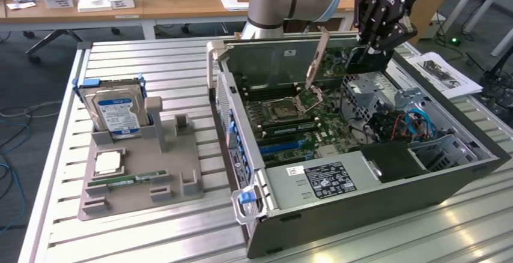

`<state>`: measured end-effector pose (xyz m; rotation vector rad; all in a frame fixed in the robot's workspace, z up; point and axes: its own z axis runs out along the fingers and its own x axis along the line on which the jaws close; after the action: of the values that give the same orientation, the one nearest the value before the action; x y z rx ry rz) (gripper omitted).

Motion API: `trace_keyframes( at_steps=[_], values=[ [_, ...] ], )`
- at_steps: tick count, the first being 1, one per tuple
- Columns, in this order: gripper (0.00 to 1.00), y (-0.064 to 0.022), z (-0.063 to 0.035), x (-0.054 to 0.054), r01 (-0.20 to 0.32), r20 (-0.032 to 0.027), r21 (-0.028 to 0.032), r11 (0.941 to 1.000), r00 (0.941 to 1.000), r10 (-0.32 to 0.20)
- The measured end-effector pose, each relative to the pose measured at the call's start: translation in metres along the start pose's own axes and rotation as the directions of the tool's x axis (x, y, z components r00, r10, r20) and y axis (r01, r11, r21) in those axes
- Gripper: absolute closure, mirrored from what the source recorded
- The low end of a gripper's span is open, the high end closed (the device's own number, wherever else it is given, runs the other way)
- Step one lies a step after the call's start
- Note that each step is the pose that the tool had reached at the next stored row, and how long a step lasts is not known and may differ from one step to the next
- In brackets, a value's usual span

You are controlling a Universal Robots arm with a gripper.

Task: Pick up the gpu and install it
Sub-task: 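Insert the gpu into the slot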

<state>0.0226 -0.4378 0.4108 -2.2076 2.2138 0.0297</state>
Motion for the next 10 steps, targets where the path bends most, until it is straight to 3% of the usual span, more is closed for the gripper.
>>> trace_keyframes(
  at_steps=[10],
  values=[
    [0.73, 0.0166, 0.0023, 0.000, 0.000, -0.0006, 0.0051, 1.0000, 1.0000, 0.000]
  ],
)
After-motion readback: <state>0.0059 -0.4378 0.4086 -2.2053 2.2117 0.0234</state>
